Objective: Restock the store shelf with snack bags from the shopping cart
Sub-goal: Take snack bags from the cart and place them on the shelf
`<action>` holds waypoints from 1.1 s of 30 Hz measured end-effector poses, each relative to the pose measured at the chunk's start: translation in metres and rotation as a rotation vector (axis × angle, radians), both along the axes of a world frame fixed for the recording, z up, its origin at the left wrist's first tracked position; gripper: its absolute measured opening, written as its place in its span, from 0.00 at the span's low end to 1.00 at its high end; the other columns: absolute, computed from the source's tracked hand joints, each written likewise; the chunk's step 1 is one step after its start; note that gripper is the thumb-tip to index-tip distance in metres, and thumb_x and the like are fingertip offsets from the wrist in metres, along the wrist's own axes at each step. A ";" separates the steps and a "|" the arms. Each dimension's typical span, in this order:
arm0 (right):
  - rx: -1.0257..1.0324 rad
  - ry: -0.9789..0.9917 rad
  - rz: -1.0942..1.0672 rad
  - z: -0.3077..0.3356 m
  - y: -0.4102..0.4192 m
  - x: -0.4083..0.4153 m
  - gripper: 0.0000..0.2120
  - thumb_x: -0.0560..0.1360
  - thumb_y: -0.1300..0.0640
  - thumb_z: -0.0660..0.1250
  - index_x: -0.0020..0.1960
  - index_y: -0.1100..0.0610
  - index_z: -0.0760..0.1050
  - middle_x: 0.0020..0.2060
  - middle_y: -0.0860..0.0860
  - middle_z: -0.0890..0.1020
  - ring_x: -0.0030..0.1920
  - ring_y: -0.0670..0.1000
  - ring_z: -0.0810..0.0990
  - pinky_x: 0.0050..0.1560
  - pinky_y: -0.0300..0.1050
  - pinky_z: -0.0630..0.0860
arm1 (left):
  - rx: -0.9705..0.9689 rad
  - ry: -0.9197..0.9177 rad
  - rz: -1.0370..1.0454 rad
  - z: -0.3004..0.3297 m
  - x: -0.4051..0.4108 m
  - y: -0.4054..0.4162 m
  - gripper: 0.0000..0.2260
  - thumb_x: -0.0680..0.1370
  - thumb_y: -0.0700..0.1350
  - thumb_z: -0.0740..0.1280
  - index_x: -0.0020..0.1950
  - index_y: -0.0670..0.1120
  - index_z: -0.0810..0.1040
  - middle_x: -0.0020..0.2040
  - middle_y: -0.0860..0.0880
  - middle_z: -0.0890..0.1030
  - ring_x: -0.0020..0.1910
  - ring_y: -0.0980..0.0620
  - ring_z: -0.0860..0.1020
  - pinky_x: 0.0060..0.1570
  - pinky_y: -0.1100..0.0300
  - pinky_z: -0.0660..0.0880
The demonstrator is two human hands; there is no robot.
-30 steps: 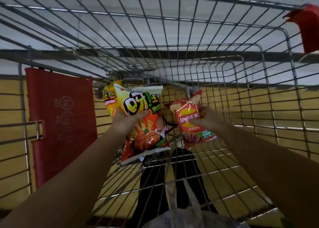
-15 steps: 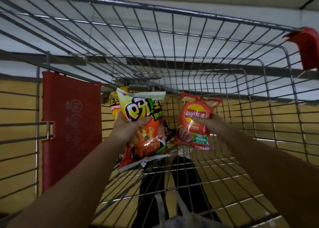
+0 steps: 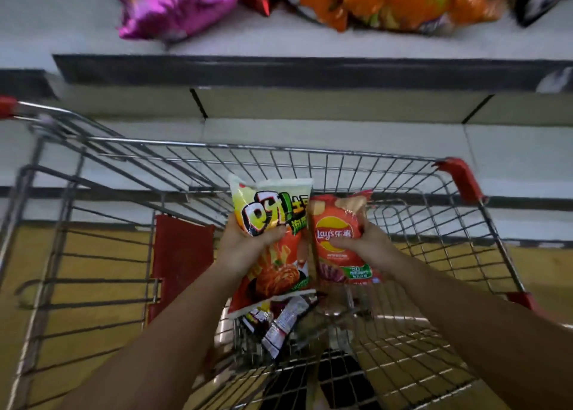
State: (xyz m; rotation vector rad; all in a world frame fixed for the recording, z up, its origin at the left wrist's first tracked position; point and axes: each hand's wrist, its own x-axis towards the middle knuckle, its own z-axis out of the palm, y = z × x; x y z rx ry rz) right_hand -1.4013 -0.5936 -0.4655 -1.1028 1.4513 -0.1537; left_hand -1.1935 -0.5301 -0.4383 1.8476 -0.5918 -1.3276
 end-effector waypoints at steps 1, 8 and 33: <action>-0.039 -0.011 -0.006 0.013 -0.002 0.007 0.30 0.68 0.54 0.74 0.67 0.55 0.67 0.56 0.54 0.80 0.47 0.52 0.79 0.51 0.46 0.77 | -0.036 -0.013 -0.004 0.014 0.005 -0.002 0.26 0.68 0.43 0.78 0.62 0.49 0.71 0.54 0.51 0.81 0.52 0.53 0.80 0.50 0.59 0.74; -0.212 -0.086 0.004 0.083 -0.009 0.034 0.28 0.68 0.53 0.74 0.65 0.53 0.68 0.54 0.53 0.80 0.50 0.54 0.81 0.54 0.51 0.77 | -0.188 -0.052 0.050 0.084 0.022 -0.008 0.33 0.66 0.44 0.78 0.67 0.48 0.67 0.57 0.49 0.80 0.56 0.48 0.79 0.61 0.47 0.74; -1.058 -0.248 0.126 0.434 -0.010 0.033 0.30 0.68 0.48 0.73 0.65 0.55 0.65 0.51 0.49 0.75 0.50 0.50 0.77 0.51 0.45 0.73 | -0.864 -0.287 0.046 0.435 0.013 0.042 0.11 0.70 0.42 0.75 0.47 0.50 0.76 0.39 0.52 0.85 0.35 0.55 0.83 0.35 0.62 0.79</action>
